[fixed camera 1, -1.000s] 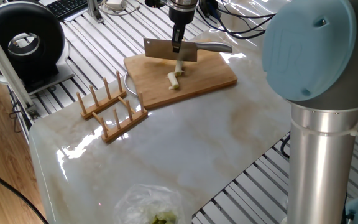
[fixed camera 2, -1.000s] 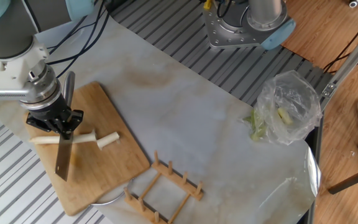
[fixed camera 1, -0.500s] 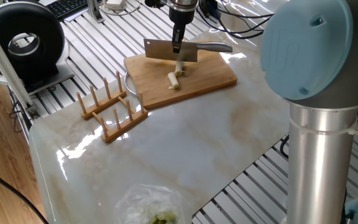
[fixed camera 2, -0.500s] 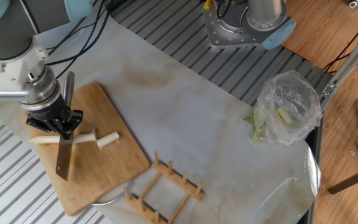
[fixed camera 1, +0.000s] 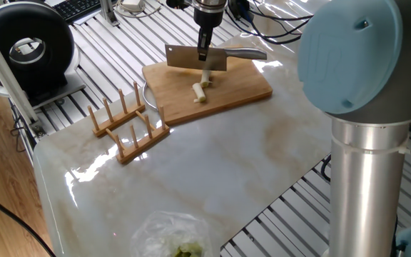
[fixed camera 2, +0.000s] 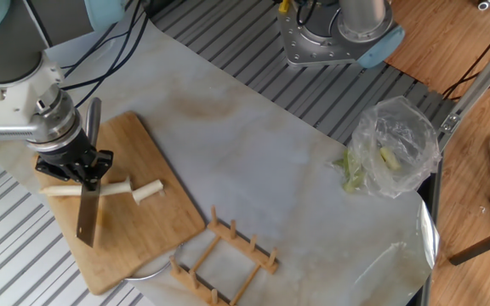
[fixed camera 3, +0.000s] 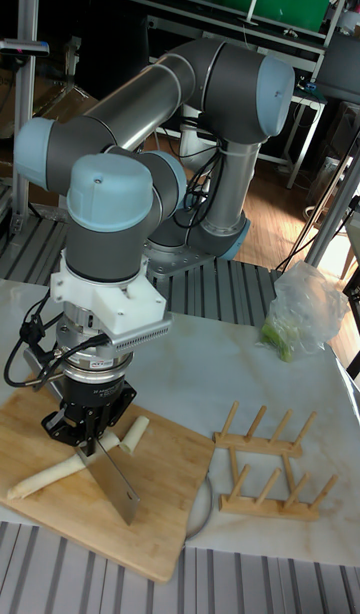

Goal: Chop the scallions

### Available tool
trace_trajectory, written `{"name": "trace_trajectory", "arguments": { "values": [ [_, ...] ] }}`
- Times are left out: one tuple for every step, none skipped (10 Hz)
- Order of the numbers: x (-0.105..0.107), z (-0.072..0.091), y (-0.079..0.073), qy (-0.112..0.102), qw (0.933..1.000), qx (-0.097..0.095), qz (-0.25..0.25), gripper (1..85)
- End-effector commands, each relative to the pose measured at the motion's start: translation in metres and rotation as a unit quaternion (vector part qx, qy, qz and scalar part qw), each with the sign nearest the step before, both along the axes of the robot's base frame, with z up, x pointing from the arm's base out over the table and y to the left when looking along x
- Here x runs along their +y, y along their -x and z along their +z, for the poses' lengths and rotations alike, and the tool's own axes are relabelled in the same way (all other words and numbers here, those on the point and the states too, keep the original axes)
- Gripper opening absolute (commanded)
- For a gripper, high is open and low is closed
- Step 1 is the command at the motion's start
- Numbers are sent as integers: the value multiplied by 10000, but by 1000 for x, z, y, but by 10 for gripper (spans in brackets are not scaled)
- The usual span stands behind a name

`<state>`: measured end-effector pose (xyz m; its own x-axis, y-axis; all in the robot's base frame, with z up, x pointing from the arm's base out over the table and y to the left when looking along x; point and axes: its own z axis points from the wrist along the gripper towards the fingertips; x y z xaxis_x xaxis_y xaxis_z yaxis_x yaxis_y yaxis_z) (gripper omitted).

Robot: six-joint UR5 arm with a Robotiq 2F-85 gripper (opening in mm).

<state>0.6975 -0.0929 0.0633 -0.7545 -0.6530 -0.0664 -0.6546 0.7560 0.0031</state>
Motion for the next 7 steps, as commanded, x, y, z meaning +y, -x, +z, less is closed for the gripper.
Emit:
{"name": "trace_trajectory", "arguments": {
  "values": [
    [-1,3,0,30,10000,78,17,13],
    [0,4,0,23,9999,101,33,13],
    [0,5,0,38,9999,109,33,13],
    [1,3,-1,68,9999,109,18,13],
    [3,1,-2,82,9999,110,-5,13],
    [6,-2,-4,81,9999,95,-29,13],
    [8,-3,-6,96,9999,88,-45,13]
  ]
}}
